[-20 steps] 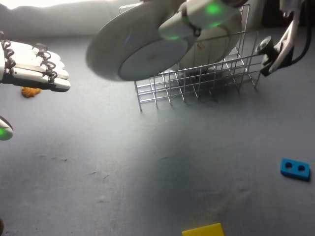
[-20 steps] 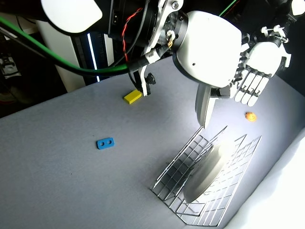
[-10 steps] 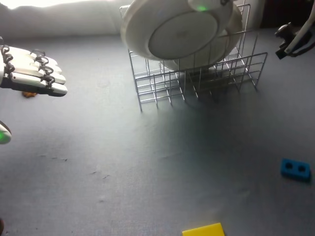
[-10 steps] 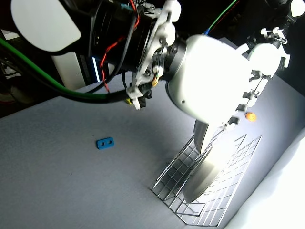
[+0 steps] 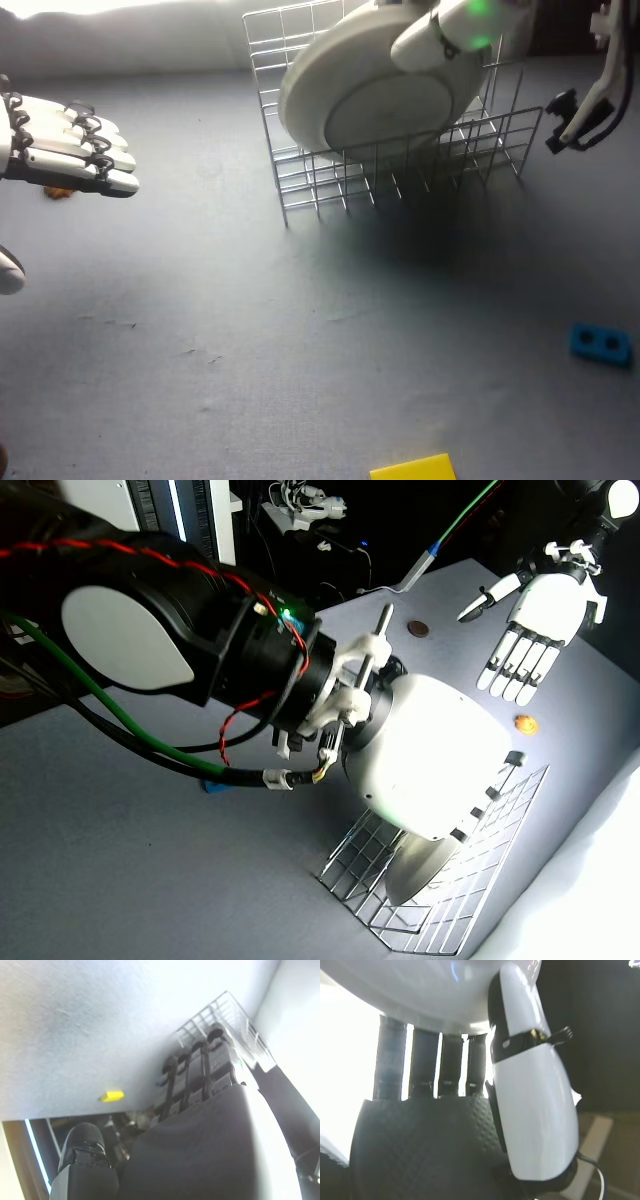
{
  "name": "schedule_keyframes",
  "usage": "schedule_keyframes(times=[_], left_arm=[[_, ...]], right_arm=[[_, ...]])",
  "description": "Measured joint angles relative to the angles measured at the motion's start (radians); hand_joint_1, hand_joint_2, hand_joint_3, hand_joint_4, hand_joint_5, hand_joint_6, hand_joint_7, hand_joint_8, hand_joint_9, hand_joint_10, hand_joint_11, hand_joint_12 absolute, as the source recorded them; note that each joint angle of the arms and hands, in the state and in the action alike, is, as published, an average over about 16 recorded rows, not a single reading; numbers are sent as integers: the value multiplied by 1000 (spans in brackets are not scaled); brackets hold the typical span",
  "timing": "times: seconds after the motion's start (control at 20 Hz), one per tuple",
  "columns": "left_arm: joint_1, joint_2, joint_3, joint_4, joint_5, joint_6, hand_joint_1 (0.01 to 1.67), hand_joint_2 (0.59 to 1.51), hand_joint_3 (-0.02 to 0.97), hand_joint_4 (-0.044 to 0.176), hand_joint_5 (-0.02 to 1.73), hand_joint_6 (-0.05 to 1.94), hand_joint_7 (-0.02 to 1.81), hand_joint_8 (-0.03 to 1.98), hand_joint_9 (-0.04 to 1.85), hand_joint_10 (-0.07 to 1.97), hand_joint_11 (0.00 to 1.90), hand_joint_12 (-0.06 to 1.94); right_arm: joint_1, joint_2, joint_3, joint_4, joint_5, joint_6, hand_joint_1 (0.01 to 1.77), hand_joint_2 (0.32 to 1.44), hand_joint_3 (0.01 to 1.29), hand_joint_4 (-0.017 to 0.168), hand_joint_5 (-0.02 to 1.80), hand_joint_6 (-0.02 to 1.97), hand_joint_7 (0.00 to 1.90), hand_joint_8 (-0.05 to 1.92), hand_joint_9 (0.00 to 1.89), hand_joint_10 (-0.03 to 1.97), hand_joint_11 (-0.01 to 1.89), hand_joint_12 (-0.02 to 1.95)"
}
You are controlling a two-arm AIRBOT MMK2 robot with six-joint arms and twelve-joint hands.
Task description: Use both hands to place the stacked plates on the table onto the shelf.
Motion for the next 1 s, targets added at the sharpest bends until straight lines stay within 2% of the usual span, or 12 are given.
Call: schedule_keyframes(times=[0.25, 0.55, 0.75, 1.0], left_arm=[[0, -3, 1, 2, -1, 0, 22, 1087, 21, 1, 54, 11, 20, 8, 22, -59, 23, 9], [-2, -5, -7, 2, -8, 1, 22, 1088, 21, 0, 49, 12, 20, 8, 21, -60, 22, 8], [-8, -2, -29, 6, -16, 8, 22, 1091, 22, 0, 46, 12, 20, 8, 21, -60, 22, 8], [-25, 11, -79, 27, -25, 27, 22, 1094, 21, 0, 42, 12, 20, 9, 21, -60, 22, 8]], right_arm=[[-41, -17, 29, 6, 14, -6, 1223, 1106, 14, 8, 820, 1112, 921, 994, 1043, 437, 748, 1282], [-59, -19, 37, 9, 32, -9, 1109, 1104, 14, 2, 759, 752, 867, 629, 908, 381, 565, 1315], [-44, -7, 21, 10, 39, -9, 1017, 1091, 14, -2, 712, 491, 829, 362, 809, 343, 428, 1329], [5, 24, -26, 11, 48, -36, 889, 1064, 13, -6, 681, 162, 800, 60, 713, 294, 302, 1334]])
